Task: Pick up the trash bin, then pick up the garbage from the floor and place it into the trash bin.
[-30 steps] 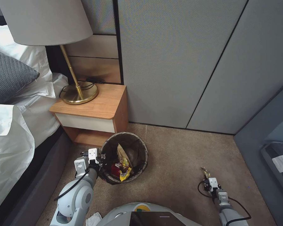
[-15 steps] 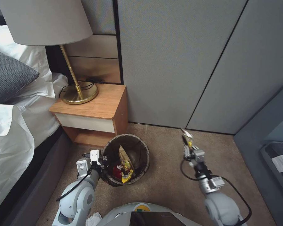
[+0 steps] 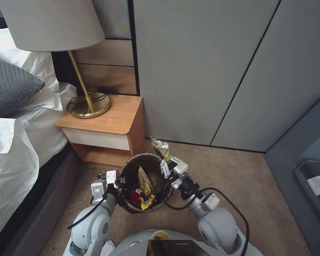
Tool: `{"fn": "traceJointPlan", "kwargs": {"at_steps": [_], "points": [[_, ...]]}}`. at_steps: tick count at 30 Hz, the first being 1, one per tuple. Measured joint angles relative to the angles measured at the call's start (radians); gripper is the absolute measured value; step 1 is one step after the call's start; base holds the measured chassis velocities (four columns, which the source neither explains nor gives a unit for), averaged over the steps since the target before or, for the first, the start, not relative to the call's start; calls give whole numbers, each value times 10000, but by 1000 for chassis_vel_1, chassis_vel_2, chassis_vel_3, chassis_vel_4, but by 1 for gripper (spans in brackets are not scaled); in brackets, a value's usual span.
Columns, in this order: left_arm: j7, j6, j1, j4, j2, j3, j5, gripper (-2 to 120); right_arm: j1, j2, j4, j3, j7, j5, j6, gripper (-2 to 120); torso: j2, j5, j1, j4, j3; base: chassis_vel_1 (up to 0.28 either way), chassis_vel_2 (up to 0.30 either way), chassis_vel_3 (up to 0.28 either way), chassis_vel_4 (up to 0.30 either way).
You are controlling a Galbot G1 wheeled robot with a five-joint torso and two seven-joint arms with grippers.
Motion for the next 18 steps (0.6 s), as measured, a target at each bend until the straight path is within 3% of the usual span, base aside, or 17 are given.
{"fn": "traceJointPlan", "kwargs": {"at_steps": [6,16,18], "points": [[19,-8,79,-27,-137,109,220,3,178,152,-597,-832,-10,-274,-146,0,0,1,0,1,0,0,0,0,0],[25,-16,59,-36,-206,139,258,3,-28,289,-1065,-1088,-2,-680,-16,-2,0,0,0,0,0,0,0,0,0],[28,-17,58,-37,-212,149,259,3,-9,292,-1200,-1120,-41,-721,67,7,0,0,0,0,0,0,0,0,0]]}}
